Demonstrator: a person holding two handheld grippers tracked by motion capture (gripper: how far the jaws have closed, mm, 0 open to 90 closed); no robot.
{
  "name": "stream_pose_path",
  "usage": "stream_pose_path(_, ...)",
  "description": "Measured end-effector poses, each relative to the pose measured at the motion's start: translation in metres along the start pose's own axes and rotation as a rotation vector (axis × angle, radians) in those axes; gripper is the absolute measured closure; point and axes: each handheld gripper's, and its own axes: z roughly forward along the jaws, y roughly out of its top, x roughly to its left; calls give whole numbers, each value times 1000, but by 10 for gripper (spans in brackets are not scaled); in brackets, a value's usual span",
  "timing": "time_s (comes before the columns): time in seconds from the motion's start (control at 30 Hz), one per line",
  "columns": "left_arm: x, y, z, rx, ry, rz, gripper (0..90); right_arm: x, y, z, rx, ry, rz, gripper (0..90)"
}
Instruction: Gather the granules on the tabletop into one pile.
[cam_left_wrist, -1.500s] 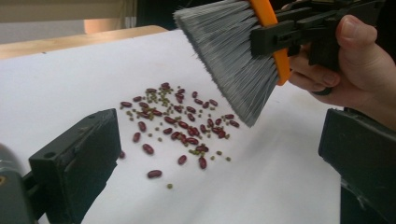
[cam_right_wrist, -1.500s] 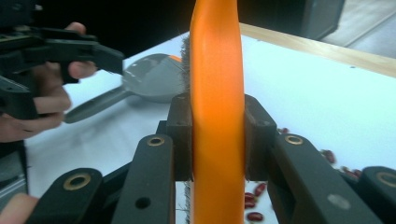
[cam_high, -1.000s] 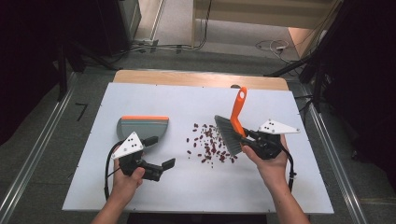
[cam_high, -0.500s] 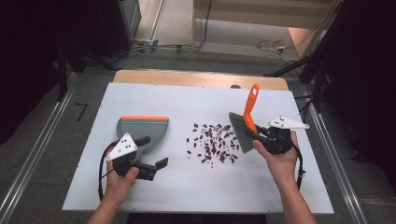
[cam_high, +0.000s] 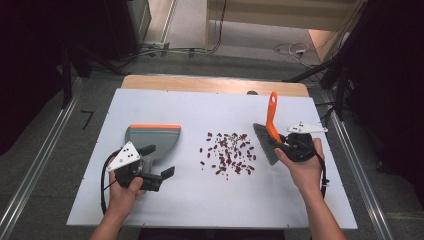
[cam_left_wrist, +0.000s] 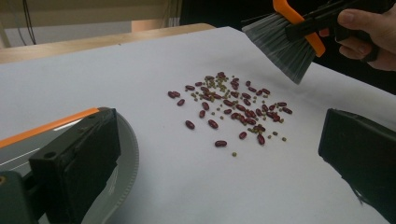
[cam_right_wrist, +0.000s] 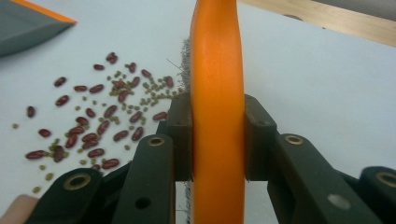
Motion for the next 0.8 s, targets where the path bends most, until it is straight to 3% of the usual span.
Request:
stream_pose_path(0.27, 1, 0, -2, -12, 4, -10, 0, -9, 9, 7, 55, -44, -22, 684)
stream_pose_path(0.43, 1, -1, -3, -9, 13, -8, 0, -3, 13, 17, 88, -120, -83, 684)
stream_pose_path(0.6, 2, -1, -3, -4, 14, -6, 0, 1, 18, 31, 123, -137, -117, 684)
stream_pose_path(0.8, 2, -2, -1, -1, 12, -5, 0, 1, 22, 44, 170, -148, -121, 684)
